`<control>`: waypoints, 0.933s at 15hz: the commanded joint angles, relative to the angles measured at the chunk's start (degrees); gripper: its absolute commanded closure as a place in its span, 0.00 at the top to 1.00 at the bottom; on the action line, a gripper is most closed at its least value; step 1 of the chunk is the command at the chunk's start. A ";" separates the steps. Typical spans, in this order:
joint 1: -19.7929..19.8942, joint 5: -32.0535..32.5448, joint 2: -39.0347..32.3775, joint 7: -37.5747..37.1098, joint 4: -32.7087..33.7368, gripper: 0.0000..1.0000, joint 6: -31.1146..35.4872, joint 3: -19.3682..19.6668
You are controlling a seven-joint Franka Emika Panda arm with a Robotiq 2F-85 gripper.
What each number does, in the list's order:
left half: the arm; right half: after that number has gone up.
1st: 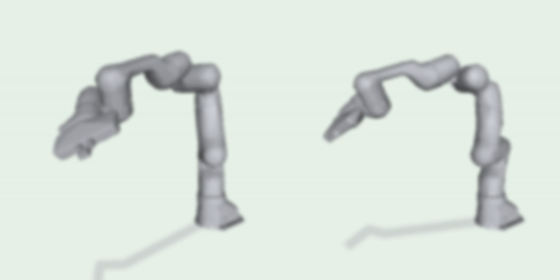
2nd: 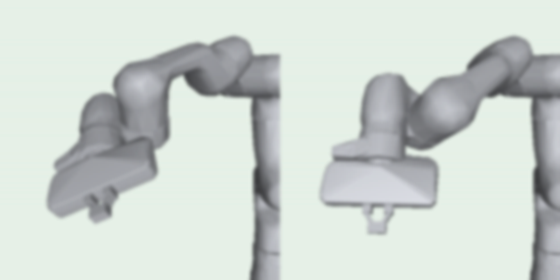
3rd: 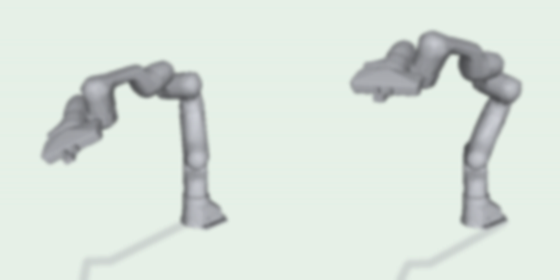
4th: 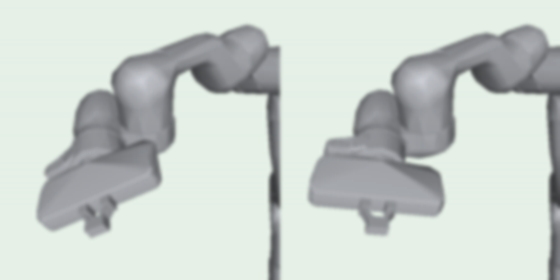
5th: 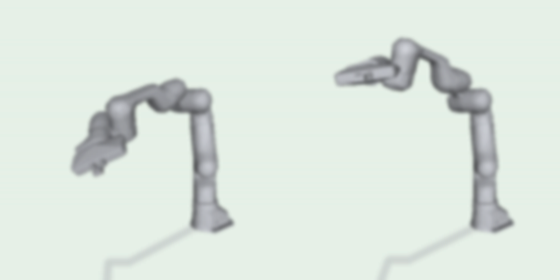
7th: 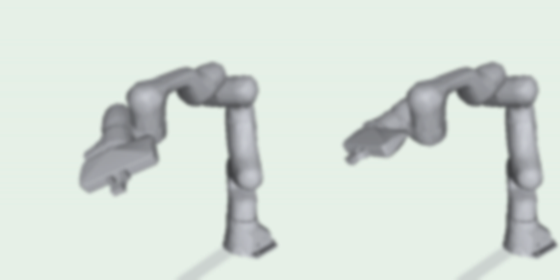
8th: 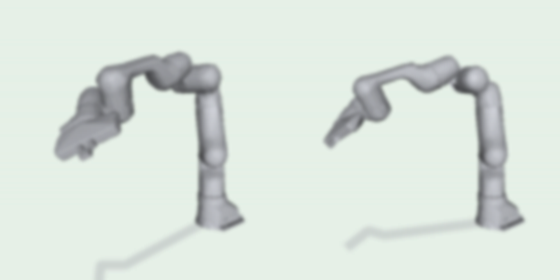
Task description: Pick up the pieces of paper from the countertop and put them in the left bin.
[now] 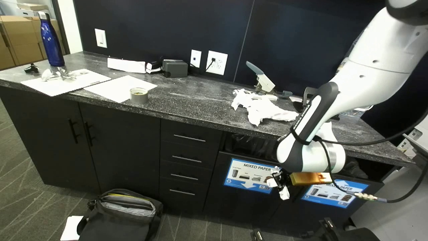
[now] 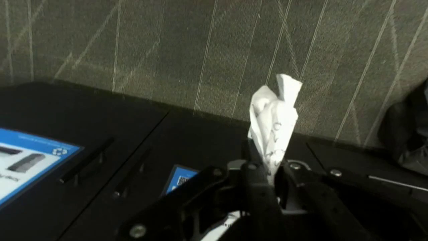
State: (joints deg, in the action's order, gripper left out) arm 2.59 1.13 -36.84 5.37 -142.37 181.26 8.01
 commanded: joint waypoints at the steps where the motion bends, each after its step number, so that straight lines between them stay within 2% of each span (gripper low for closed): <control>1: -6.62 -1.54 -10.04 -3.55 4.59 0.09 15.77 3.00; 7: -10.16 -8.96 -21.43 -2.52 11.94 0.10 37.15 2.74; 14: -8.33 -15.04 -29.02 -2.57 22.88 0.10 52.44 1.63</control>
State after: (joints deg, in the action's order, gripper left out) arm -6.60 -11.12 -61.46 2.40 -125.70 227.58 9.95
